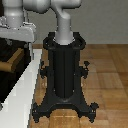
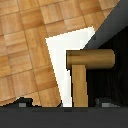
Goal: Open the door by pressing down and pulling on the handle.
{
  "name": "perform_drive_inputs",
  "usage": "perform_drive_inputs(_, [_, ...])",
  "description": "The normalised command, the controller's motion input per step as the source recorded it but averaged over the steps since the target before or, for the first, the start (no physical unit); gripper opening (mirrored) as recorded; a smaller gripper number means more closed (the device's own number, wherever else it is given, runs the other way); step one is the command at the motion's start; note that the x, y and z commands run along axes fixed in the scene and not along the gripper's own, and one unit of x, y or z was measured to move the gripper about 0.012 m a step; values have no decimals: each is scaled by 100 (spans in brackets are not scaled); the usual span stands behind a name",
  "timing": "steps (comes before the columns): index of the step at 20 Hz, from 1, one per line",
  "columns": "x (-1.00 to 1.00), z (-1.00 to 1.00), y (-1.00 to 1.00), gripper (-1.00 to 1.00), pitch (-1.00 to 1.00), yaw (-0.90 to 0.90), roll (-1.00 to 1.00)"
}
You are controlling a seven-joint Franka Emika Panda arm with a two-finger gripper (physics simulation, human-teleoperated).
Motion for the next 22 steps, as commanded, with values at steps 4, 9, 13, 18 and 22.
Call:
perform_drive_inputs(4, [75,-50,0,100,0,0,0])
perform_drive_inputs(9, [40,-80,0,100,0,0,0])
perform_drive_inputs(13, [0,0,0,100,0,0,0])
perform_drive_inputs(18, [-60,0,0,100,0,0,0])
perform_drive_inputs(22, [-75,0,0,100,0,0,0])
